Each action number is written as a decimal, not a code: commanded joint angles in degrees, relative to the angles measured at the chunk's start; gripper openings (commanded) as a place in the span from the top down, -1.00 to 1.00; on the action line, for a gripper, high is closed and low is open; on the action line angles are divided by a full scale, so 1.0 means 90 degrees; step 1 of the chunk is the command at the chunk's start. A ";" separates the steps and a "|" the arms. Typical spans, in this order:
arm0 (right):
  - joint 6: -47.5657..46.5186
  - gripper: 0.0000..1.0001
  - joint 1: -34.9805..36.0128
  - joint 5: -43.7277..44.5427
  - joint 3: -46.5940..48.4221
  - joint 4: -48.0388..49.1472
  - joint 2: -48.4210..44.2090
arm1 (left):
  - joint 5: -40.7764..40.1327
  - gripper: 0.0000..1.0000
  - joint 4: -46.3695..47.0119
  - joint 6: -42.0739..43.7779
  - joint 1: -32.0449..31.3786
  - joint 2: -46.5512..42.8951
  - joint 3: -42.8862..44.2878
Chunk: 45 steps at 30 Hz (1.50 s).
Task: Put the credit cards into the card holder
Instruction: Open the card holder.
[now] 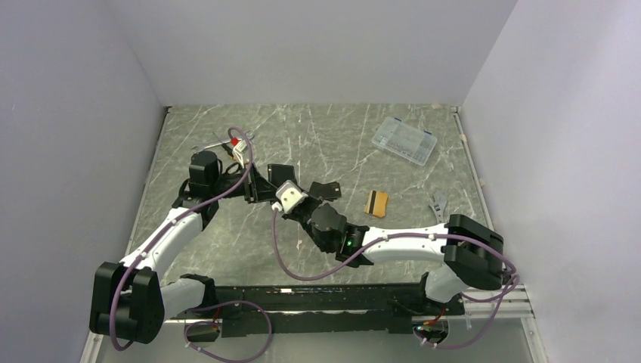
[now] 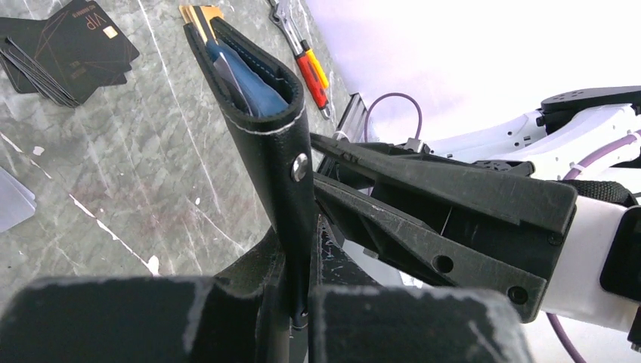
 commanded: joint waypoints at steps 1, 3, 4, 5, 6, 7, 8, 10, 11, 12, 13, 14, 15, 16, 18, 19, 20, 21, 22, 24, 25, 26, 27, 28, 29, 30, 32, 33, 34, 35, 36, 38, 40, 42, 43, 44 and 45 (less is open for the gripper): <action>-0.0442 0.68 -0.0038 0.0063 0.0271 0.0655 0.0277 | 0.0918 1.00 0.0447 -0.0222 -0.0208 -0.0205 0.0097; -0.0526 0.87 0.0002 0.0203 0.0265 0.0917 0.0377 | 0.0943 1.00 0.0516 -0.0266 -0.0225 -0.0205 0.0078; -0.0515 0.99 0.0025 0.0278 0.0238 0.1110 0.0405 | 0.0961 1.00 0.0509 -0.0265 -0.0241 -0.0212 0.0084; -0.0489 1.00 0.0033 0.0279 0.0203 0.1249 0.0439 | 0.0976 1.00 0.0490 -0.0247 -0.0251 -0.0211 0.0094; -0.0484 1.00 0.0052 0.0256 0.0190 0.1342 0.0503 | 0.0984 1.00 0.0488 -0.0237 -0.0261 -0.0213 0.0096; -0.0529 1.00 0.0083 0.0251 0.0197 0.1446 0.0579 | 0.0982 1.00 0.0497 -0.0232 -0.0269 -0.0207 0.0091; -0.0599 1.00 0.0139 0.0281 0.0198 0.1630 0.0681 | 0.0931 1.00 0.0539 -0.0252 -0.0278 -0.0177 0.0081; -0.0706 1.00 0.0195 0.0349 0.0173 0.2036 0.0865 | 0.0884 1.00 0.0746 -0.0395 -0.0298 -0.0054 0.0122; -0.0708 1.00 0.0211 0.0401 0.0180 0.2212 0.0924 | 0.0913 1.00 0.0666 -0.0359 -0.0291 0.0003 0.0204; -0.0669 1.00 0.0214 0.0466 0.0183 0.2363 0.0955 | 0.0948 1.00 0.0415 -0.0238 -0.0306 0.0034 0.0297; -0.0634 1.00 0.0205 0.0517 0.0187 0.2512 0.0979 | 0.0962 1.00 0.0319 -0.0108 -0.0328 0.0026 0.0329; -0.0624 1.00 0.0199 0.0543 0.0204 0.2640 0.0998 | 0.0948 1.00 0.0270 -0.0016 -0.0350 -0.0005 0.0293; -0.0621 1.00 0.0203 0.0549 0.0245 0.2690 0.1012 | 0.0928 1.00 0.0332 -0.0021 -0.0367 -0.0059 0.0170; -0.0575 1.00 0.0200 0.0566 0.0288 0.2698 0.1022 | 0.0922 1.00 0.0389 -0.0033 -0.0381 -0.0088 0.0106; -0.0469 1.00 0.0134 0.0637 0.0335 0.2767 0.1036 | 0.0916 1.00 0.0266 0.0061 -0.0384 -0.0116 0.0141; -0.0388 1.00 0.0092 0.0641 0.0343 0.2769 0.1030 | 0.0906 1.00 0.0166 0.0129 -0.0384 -0.0116 0.0190; -0.0291 1.00 0.0056 0.0628 0.0353 0.2707 0.1015 | 0.0918 1.00 0.0159 0.0128 -0.0386 -0.0117 0.0202; -0.0185 1.00 -0.0007 0.0648 0.0366 0.2690 0.1015 | 0.0929 1.00 0.0208 0.0088 -0.0393 -0.0133 0.0186; -0.0051 1.00 -0.0076 0.0664 0.0376 0.2637 0.1001 | 0.0944 1.00 0.0268 0.0050 -0.0394 -0.0151 0.0155; 0.0243 1.00 -0.0229 0.0668 0.0370 0.2491 0.0977 | 0.0962 1.00 0.0278 0.0054 -0.0392 -0.0184 0.0136; 0.0390 1.00 -0.0308 0.0674 0.0376 0.2455 0.0972 | 0.0982 1.00 0.0241 0.0081 -0.0386 -0.0188 0.0156; 0.0474 1.00 -0.0380 0.0683 0.0377 0.2417 0.0961 | 0.1005 1.00 0.0213 0.0072 -0.0393 -0.0189 0.0184; 0.0564 1.00 -0.0465 0.0707 0.0391 0.2403 0.0945 | 0.1022 1.00 0.0240 0.0046 -0.0391 -0.0181 0.0206; 0.0711 1.00 -0.0537 0.0749 0.0427 0.2333 0.0906 | 0.1018 1.00 0.0235 0.0039 -0.0389 -0.0163 0.0222; 0.0896 1.00 -0.0605 0.0742 0.0463 0.2184 0.0842 | 0.1007 1.00 0.0198 0.0075 -0.0388 -0.0157 0.0245; 0.1142 1.00 -0.0660 0.0678 0.0484 0.1961 0.0756 | 0.0990 1.00 0.0174 0.0097 -0.0393 -0.0155 0.0247; 0.1545 1.00 -0.0757 0.0668 0.0537 0.1634 0.0600 | 0.0983 1.00 0.0217 0.0084 -0.0379 -0.0170 0.0211; 0.1683 1.00 -0.0783 0.0667 0.0529 0.1538 0.0523 | 0.0984 1.00 0.0205 0.0095 -0.0375 -0.0182 0.0204; 0.1753 1.00 -0.0791 0.0687 0.0509 0.1520 0.0497 | 0.0980 1.00 0.0178 0.0107 -0.0358 -0.0192 0.0206; 0.1775 1.00 -0.0792 0.0708 0.0489 0.1535 0.0468 | 0.0980 1.00 0.0176 0.0104 -0.0344 -0.0200 0.0204; 0.1810 1.00 -0.0792 0.0735 0.0481 0.1506 0.0448 | 0.0985 1.00 0.0187 0.0094 -0.0336 -0.0197 0.0204; 0.1963 1.00 -0.0787 0.0784 0.0476 0.1424 0.0410 | 0.0985 1.00 0.0224 0.0074 -0.0332 -0.0190 0.0171; 0.2021 1.00 -0.0782 0.0838 0.0481 0.1383 0.0415 | 0.0989 1.00 0.0253 0.0059 -0.0334 -0.0178 0.0163; 0.2128 1.00 -0.0782 0.0882 0.0467 0.1340 0.0395 | 0.1003 1.00 0.0271 0.0029 -0.0335 -0.0167 0.0174; 0.2220 1.00 -0.0782 0.0943 0.0464 0.1303 0.0384 | 0.1008 1.00 0.0298 0.0010 -0.0330 -0.0165 0.0166; 0.2342 1.00 -0.0781 0.0975 0.0461 0.1273 0.0373 | 0.1007 1.00 0.0322 -0.0012 -0.0333 -0.0166 0.0157; 0.2461 1.00 -0.0792 0.1021 0.0450 0.1273 0.0350 | 0.1015 1.00 0.0340 -0.0027 -0.0335 -0.0171 0.0153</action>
